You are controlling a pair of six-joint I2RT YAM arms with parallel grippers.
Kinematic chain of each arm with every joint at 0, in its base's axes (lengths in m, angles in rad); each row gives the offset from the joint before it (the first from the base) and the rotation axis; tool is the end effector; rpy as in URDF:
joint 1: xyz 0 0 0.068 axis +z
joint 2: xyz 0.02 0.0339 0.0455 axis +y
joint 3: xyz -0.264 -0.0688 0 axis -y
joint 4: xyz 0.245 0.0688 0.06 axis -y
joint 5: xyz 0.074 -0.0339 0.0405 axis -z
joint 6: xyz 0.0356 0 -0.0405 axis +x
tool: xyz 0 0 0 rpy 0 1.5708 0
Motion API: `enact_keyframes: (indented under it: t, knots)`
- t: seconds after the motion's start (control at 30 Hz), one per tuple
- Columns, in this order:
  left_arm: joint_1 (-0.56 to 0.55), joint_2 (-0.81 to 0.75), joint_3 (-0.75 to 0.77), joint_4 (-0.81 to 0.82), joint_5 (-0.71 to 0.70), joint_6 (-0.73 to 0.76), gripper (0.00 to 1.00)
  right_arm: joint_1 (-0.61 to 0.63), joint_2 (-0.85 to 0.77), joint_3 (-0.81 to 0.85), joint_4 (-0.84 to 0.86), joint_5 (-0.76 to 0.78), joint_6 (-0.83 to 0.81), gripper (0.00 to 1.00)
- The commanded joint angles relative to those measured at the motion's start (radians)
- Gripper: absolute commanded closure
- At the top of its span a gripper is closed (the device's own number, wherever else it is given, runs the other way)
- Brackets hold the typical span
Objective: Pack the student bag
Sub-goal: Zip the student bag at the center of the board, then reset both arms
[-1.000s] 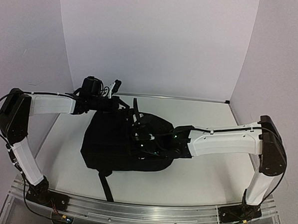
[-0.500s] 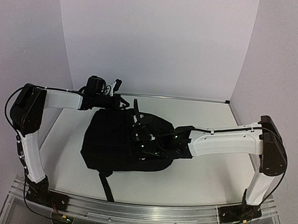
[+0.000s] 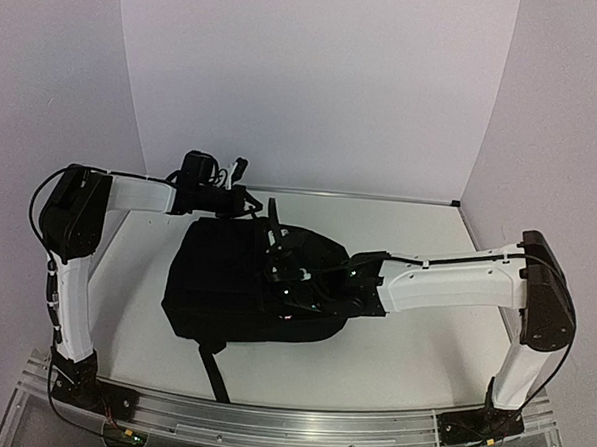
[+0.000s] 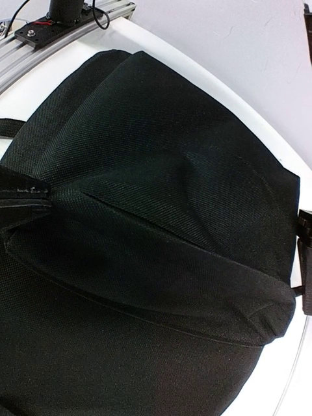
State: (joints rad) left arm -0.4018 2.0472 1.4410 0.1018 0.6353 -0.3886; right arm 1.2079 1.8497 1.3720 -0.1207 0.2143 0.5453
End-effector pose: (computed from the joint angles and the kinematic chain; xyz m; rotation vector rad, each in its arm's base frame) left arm 0.4211 -0.2019 0.2082 0.4268 2.1245 -1.1289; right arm 0.1589 0.3972 0.2467 -0.6124 2.1745 0.7609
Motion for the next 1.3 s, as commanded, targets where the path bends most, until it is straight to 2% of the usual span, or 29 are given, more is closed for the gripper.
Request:
enact_keyframes:
  t: [0.0,0.3,0.33,0.37,0.4,0.5,0.57,0.67,0.87,1.17,1.27]
  knots:
    - [0.045,0.023,0.051,0.017,-0.077,0.026,1.0,0.025,-0.056,-0.012,-0.039,-0.03,0.007,1.0]
    - [0.049,0.019,0.065,0.005,-0.034,-0.005,1.0,0.025,-0.065,-0.002,-0.037,-0.004,0.017,1.0]
    - [0.049,0.011,0.073,-0.008,-0.026,-0.008,0.98,0.026,-0.067,0.005,-0.038,0.002,0.018,0.97]
    - [0.049,0.0,0.079,-0.02,-0.019,-0.01,0.92,0.026,-0.07,0.014,-0.038,0.008,0.018,0.91]
    - [0.049,-0.015,0.081,-0.031,-0.016,-0.011,0.82,0.026,-0.074,0.022,-0.038,0.013,0.018,0.77]
    - [0.05,-0.086,0.043,-0.038,-0.039,-0.02,0.43,0.025,-0.085,0.052,-0.037,0.03,0.007,0.29]
    - [0.054,-0.13,-0.001,-0.027,-0.063,-0.029,0.25,0.025,-0.086,0.074,-0.036,0.048,-0.008,0.16]
    - [0.066,-0.189,-0.054,-0.038,-0.084,-0.034,0.13,0.02,-0.085,0.102,-0.036,0.081,-0.033,0.03]
    - [0.133,-0.303,-0.173,-0.07,-0.163,-0.054,0.03,-0.088,-0.12,0.071,-0.028,0.045,-0.037,0.02]
    - [0.327,-0.491,-0.422,-0.033,-0.203,-0.134,0.02,-0.401,-0.232,-0.128,0.04,-0.065,-0.006,0.02]
    - [0.401,-0.575,-0.5,-0.042,-0.222,-0.156,0.02,-0.54,-0.296,-0.214,0.061,-0.099,0.003,0.02]
